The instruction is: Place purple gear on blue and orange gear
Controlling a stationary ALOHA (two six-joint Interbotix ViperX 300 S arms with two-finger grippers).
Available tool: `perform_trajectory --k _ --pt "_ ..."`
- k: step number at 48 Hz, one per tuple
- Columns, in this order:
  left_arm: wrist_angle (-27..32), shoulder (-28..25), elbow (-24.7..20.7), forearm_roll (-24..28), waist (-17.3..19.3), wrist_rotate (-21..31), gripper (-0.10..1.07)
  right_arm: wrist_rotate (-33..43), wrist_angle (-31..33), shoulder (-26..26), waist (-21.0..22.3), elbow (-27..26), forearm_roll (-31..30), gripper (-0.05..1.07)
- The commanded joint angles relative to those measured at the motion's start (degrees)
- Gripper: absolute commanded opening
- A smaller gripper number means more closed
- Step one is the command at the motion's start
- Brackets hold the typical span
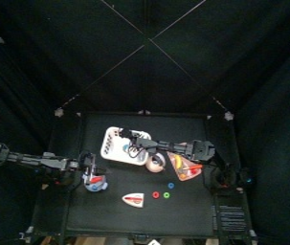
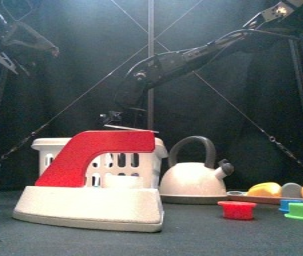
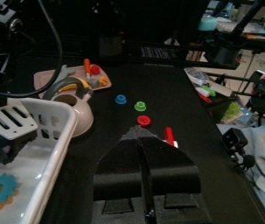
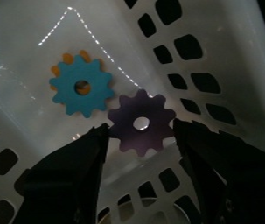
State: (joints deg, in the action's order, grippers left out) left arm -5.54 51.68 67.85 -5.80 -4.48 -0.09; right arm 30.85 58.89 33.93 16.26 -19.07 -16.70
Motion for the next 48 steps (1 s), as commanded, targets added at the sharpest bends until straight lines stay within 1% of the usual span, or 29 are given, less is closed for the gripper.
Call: perform_trajectory --k 1,8,14,20,34,48 --pt "-0.26 -0.18 -0.62 0.0 0.09 0.0 -0.03 -0.18 -0.26 -3.78 0.0 -2.11 -0.18 0.7" --pt "-0.26 -0.09 -0.62 0.0 0.09 0.0 -0.03 -0.26 -0.44 -3.78 -0.7 -3.6 -0.18 0.7" --pt "-0.26 -0.18 -0.62 0.0 0.09 0.0 -0.03 -0.26 -1.93 -3.25 -1.58 -5.19 -0.26 0.7" --pt "-0.26 -0.18 -0.62 0.0 0.09 0.0 -0.03 -0.35 -2.72 -1.85 -1.76 -6.5 -0.26 0.7" --pt "-0.18 -0.09 -0.62 0.09 0.26 0.0 -0.03 -0.35 -3.16 0.7 -2.02 -6.86 0.26 0.7" --pt "-0.18 -0.09 -0.62 0.0 0.44 0.0 -0.03 -0.35 -4.39 1.41 -2.37 -6.86 1.05 0.7"
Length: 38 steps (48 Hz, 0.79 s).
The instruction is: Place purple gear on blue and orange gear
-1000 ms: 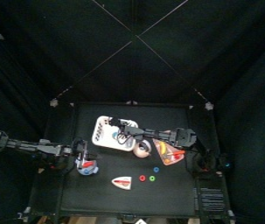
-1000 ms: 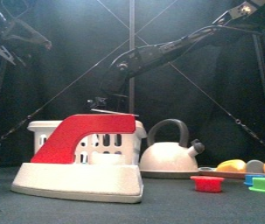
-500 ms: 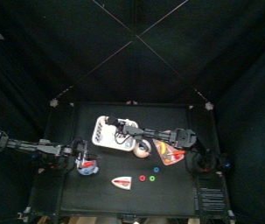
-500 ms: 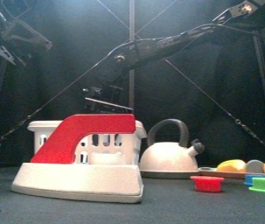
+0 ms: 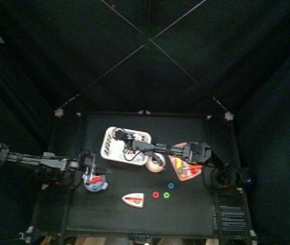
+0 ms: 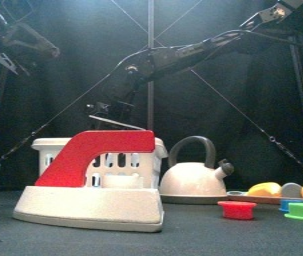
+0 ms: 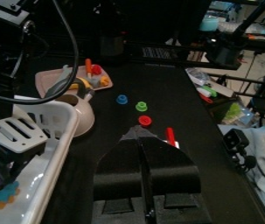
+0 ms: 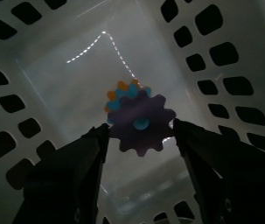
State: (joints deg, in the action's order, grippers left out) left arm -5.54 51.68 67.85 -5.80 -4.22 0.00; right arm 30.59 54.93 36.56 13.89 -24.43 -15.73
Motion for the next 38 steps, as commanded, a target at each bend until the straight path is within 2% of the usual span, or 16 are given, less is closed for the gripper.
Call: perform_trajectory --k 1,38 --pt "-0.18 -0.09 -0.62 0.0 0.18 -0.09 -0.03 -0.09 -0.44 -1.14 0.0 -1.49 0.09 0.7" --pt "-0.18 -0.09 -0.62 0.09 0.26 -0.09 -0.03 0.0 -1.49 0.62 0.18 -2.02 0.44 0.7"
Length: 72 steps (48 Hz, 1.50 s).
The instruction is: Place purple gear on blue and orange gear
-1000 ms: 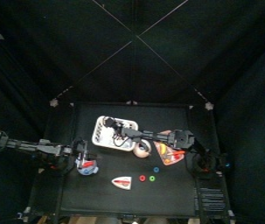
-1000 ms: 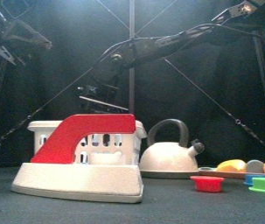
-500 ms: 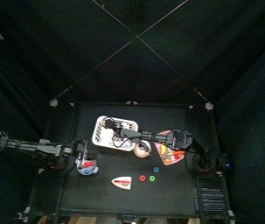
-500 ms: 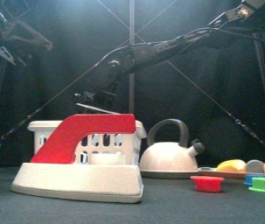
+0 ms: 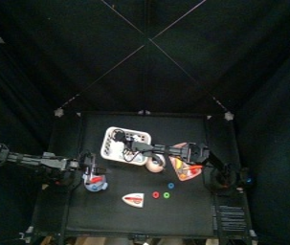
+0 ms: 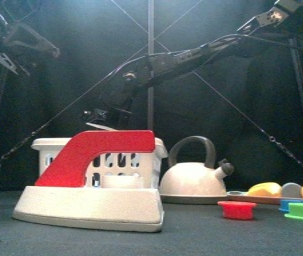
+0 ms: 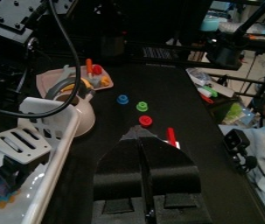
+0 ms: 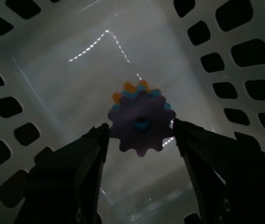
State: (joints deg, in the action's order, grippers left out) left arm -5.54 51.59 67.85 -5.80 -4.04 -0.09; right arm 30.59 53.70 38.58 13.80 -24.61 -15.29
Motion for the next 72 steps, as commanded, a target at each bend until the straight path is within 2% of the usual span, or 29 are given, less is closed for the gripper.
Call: perform_trajectory --k 1,38,72 --pt "-0.18 0.0 -0.62 0.0 0.09 0.0 -0.03 -0.09 -0.26 -1.41 0.35 -1.93 0.0 0.7" --pt "0.0 -0.09 -0.44 0.0 0.09 0.0 -0.03 0.0 -0.26 -0.62 0.44 -2.29 -0.09 0.72" --pt "-0.09 -0.09 -0.35 0.0 0.09 0.0 -0.03 0.09 -0.26 -0.62 0.62 -2.29 -0.18 0.91"
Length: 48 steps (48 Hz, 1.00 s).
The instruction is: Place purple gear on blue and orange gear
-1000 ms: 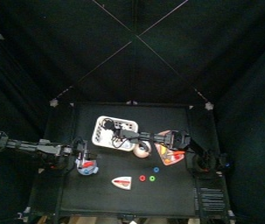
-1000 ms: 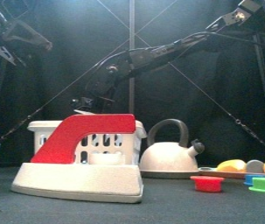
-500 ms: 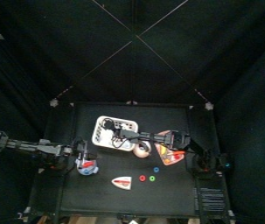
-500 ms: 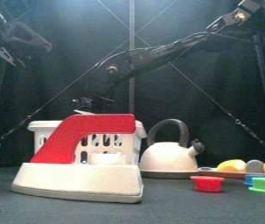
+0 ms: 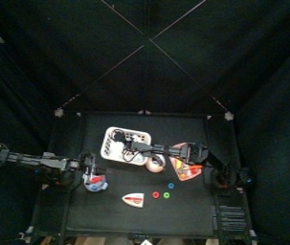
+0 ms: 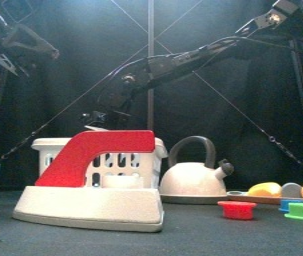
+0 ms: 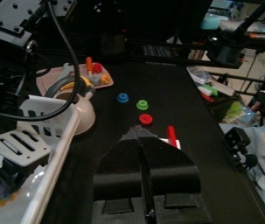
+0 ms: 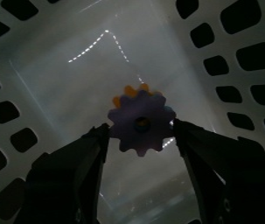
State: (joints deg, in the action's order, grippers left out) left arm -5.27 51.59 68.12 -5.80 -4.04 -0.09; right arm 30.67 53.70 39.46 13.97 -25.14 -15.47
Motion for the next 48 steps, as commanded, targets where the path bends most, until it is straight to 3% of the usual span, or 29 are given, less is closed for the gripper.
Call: perform_trajectory --k 1,11,39,48 --pt "-0.26 -0.09 -0.62 0.0 0.09 0.0 -0.03 0.0 -0.26 -1.49 0.35 -1.76 0.0 0.92" --pt "-0.26 0.0 -0.62 0.09 0.09 0.0 -0.03 0.09 -0.26 -1.49 0.35 -1.76 0.09 1.0" --pt "-0.26 0.0 -0.62 0.0 0.09 0.0 -0.03 0.0 1.41 -2.11 0.0 -2.55 -1.23 1.0" --pt "-0.09 0.0 -0.62 0.18 0.09 0.0 -0.03 0.0 2.2 -5.01 -0.09 -2.46 -1.32 1.0"
